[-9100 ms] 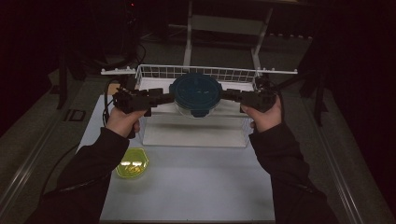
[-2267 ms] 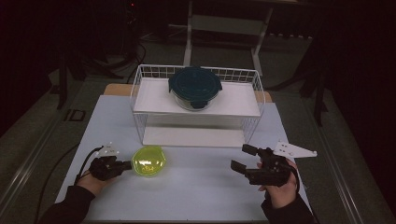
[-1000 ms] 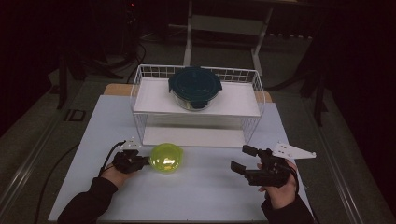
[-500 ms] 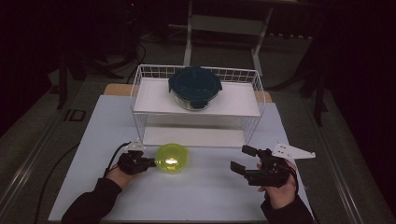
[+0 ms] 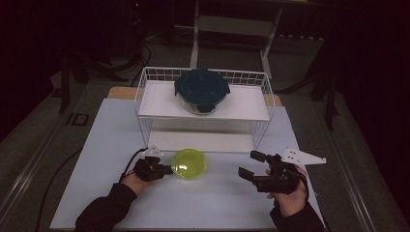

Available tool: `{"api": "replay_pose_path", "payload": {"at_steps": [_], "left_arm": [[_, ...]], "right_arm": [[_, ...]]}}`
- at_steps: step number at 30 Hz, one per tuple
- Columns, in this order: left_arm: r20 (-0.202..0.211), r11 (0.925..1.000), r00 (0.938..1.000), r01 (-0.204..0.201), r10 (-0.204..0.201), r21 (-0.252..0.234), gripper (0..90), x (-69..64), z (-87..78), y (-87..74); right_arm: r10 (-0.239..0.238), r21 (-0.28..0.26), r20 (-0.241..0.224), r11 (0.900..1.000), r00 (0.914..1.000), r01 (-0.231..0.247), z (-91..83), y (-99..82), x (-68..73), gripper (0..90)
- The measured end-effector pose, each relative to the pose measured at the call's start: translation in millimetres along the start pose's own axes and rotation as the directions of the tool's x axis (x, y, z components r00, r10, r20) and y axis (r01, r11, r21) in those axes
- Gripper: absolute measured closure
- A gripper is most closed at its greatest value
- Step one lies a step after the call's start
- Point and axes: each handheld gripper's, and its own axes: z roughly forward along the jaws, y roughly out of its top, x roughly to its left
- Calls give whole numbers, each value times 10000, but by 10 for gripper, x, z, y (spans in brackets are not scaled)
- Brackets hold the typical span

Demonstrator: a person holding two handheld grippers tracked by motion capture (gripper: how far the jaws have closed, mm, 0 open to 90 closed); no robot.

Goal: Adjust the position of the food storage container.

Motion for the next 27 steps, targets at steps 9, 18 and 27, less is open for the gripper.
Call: {"api": "replay_pose_path", "payload": {"at_steps": [9, 18, 27], "left_arm": [[213, 9998, 9998, 15, -20, 207, 884, -78, 98, 71], [103, 9994, 9995, 303, -301, -183, 784, -29, -149, 51], [123, 9873, 9977, 683, -673, -1435, 383, -22, -576, 45]], "right_arm": [[7, 22, -19, 10000, 10000, -7, 5, -1, -5, 168], [26, 8, -26, 10000, 10000, -26, -1, 10, 2, 167], [-115, 66, 70, 9999, 9999, 115, 12, 22, 8, 167]]}}
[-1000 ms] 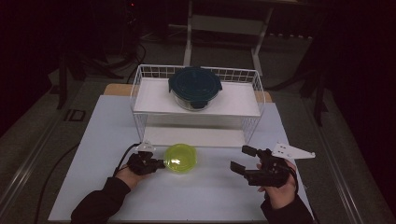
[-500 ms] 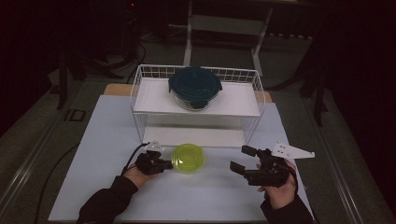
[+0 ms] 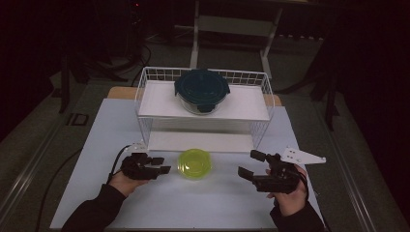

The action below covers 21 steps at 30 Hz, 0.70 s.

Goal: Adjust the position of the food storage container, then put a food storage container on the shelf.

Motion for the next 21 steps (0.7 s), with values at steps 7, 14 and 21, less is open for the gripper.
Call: {"api": "replay_pose_path", "payload": {"at_steps": [7, 14, 21], "left_arm": [[409, 9977, 9992, 22, 6, -674, 76, -107, -189, 122], [434, 9964, 9990, 103, -66, -845, 19, -276, -185, 296], [412, 9946, 9971, 665, -634, -791, 22, -317, -53, 368]], "right_arm": [[-57, 57, 12, 10000, 10000, 57, 23, 3, 7, 173], [-235, 225, -76, 9995, 9997, 237, 97, 6, -9, 187], [-515, 403, 41, 9979, 9987, 513, 221, 1, -41, 161]]}}
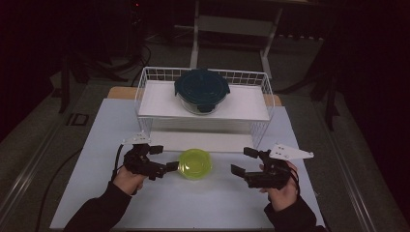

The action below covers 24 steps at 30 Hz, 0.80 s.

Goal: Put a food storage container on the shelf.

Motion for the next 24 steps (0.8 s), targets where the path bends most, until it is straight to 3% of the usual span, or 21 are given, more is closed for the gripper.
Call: {"api": "replay_pose_path", "payload": {"at_steps": [4, 6, 11, 12, 15, 16, 17, 18, 19, 20, 21, 22, 24], "left_arm": [[250, 9988, 9985, 476, -479, 123, 22, 14, 66, 19], [217, 9982, 9984, 510, -517, 310, 22, 17, 102, 22], [116, 9965, 9969, 778, -782, 304, 34, 50, 150, 12], [-190, 9934, 9942, 1067, -1060, 422, 46, 72, 178, 6], [-303, 9890, 9897, 1410, -1397, 439, 67, 107, 198, -7], [-296, 9822, 9831, 1819, -1807, 476, 67, 151, 222, -19], [-296, 9822, 9831, 1819, -1807, 476, 67, 151, 222, -19], [-312, 9764, 9780, 2079, -2064, 586, 68, 192, 246, -32], [-312, 9764, 9780, 2079, -2064, 586, 68, 192, 246, -32], [-318, 9708, 9731, 2297, -2280, 697, 68, 220, 273, -50], [-318, 9708, 9731, 2297, -2280, 697, 79, 220, 273, -50], [-346, 9635, 9665, 2563, -2543, 768, 93, 245, 300, -71], [-376, 9555, 9592, 2826, -2804, 845, 116, 266, 328, -90]], "right_arm": [[-190, 216, 177, 9996, 9997, 186, 126, -32, -43, 147], [-170, 390, 236, 9991, 9996, 161, 202, -54, -79, 147], [222, 810, 205, 9964, 9995, -238, 409, -131, -173, 147], [378, 973, 221, 9945, 9990, -397, 450, -148, -194, 146], [698, 1218, 403, 9898, 9967, -742, 521, -185, -222, 146], [1280, 1490, 333, 9801, 9912, -1315, 592, -229, -258, 141], [1280, 1490, 333, 9801, 9912, -1315, 592, -229, -258, 141], [1743, 1839, 522, 9661, 9833, -1811, 678, -275, -290, 134], [2022, 1929, 432, 9592, 9784, -2067, 701, -292, -309, 126], [2331, 1966, 469, 9512, 9713, -2378, 730, -312, -330, 127], [2331, 1966, 469, 9512, 9713, -2378, 730, -312, -330, 127], [2954, 2183, 377, 9298, 9546, -2963, 795, -347, -380, 135], [3535, 2433, 234, 9053, 9351, -3483, 850, -374, -414, 146]]}}
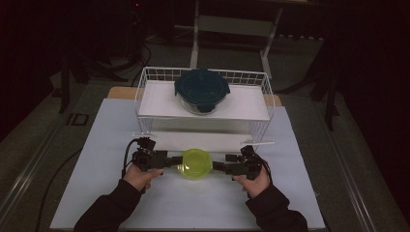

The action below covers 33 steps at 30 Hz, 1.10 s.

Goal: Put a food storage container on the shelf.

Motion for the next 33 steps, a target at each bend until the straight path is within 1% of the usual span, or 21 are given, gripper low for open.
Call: {"api": "replay_pose_path", "payload": {"at_steps": [2, 3, 4, 7, 9, 10, 12, 13, 14, 15, 16, 17, 19, 20, 22, 24, 25, 26, 29, 30, 33], "left_arm": [[41, 9995, 9996, 279, -279, 133, 141, 23, 34, -10], [41, 9995, 9996, 279, -279, 133, 143, 23, 34, -10], [38, 9984, 9988, 485, -487, 287, 143, 43, 70, -21], [43, 9942, 9952, 978, -981, 453, 192, 84, 112, -33], [147, 9926, 9938, 1094, -1103, 522, 219, 97, 126, -38], [163, 9893, 9911, 1309, -1322, 645, 270, 115, 152, -51], [240, 9864, 9884, 1480, -1500, 712, 320, 141, 173, -63], [240, 9864, 9884, 1480, -1500, 712, 378, 141, 173, -63], [303, 9829, 9846, 1698, -1723, 717, 404, 164, 192, -72], [303, 9829, 9846, 1698, -1723, 717, 450, 164, 192, -72], [464, 9796, 9814, 1817, -1861, 855, 481, 186, 213, -78], [499, 9789, 9804, 1859, -1905, 848, 503, 191, 219, -82], [591, 9785, 9797, 1858, -1915, 895, 562, 193, 227, -86], [528, 9791, 9811, 1806, -1860, 933, 598, 187, 236, -94], [673, 9781, 9793, 1839, -1908, 970, 652, 190, 245, -103], [735, 9804, 9815, 1694, -1770, 1002, 691, 175, 244, -105], [735, 9804, 9815, 1694, -1770, 1002, 697, 175, 244, -105], [752, 9796, 9808, 1716, -1798, 1044, 706, 166, 243, -111], [820, 9799, 9808, 1677, -1768, 1079, 714, 159, 237, -118], [784, 9802, 9814, 1662, -1750, 1076, 724, 140, 231, -124], [762, 9789, 9803, 1736, -1822, 1075, 743, 124, 224, -127]], "right_arm": [[556, 293, -162, 9981, 9983, -551, 54, 1, -32, 214], [902, 406, -289, 9952, 9955, -890, 76, 1, -52, 239], [1261, 582, -302, 9905, 9916, -1242, 101, 5, -65, 252], [1925, 851, -334, 9783, 9807, -1892, 174, 21, -116, 312], [2096, 946, -327, 9740, 9772, -2058, 216, 36, -143, 362], [2221, 1008, -252, 9706, 9747, -2186, 242, 45, -150, 410], [2334, 1150, -272, 9666, 9720, -2289, 275, 56, -157, 446], [2361, 1187, -198, 9654, 9715, -2322, 296, 62, -155, 472], [2412, 1276, -190, 9631, 9703, -2370, 312, 69, -152, 500], [2412, 1276, -190, 9631, 9703, -2370, 312, 69, -152, 500], [2518, 1341, -189, 9597, 9676, -2471, 341, 82, -148, 552], [2546, 1400, -221, 9583, 9668, -2492, 350, 86, -145, 564], [2535, 1420, -153, 9581, 9672, -2489, 358, 88, -139, 584], [2534, 1515, -112, 9566, 9673, -2488, 374, 88, -129, 635], [2558, 1495, -56, 9561, 9667, -2521, 382, 81, -124, 689], [2531, 1491, -156, 9572, 9673, -2480, 380, 81, -106, 735], [2531, 1491, -156, 9572, 9673, -2480, 380, 81, -106, 735], [2382, 1519, -85, 9603, 9712, -2342, 380, 79, -77, 747], [2381, 1477, -151, 9611, 9711, -2333, 375, 65, -72, 756], [2262, 1436, -264, 9648, 9737, -2203, 366, 49, -70, 759], [2121, 1471, -296, 9675, 9768, -2056, 349, 35, -52, 762]]}}
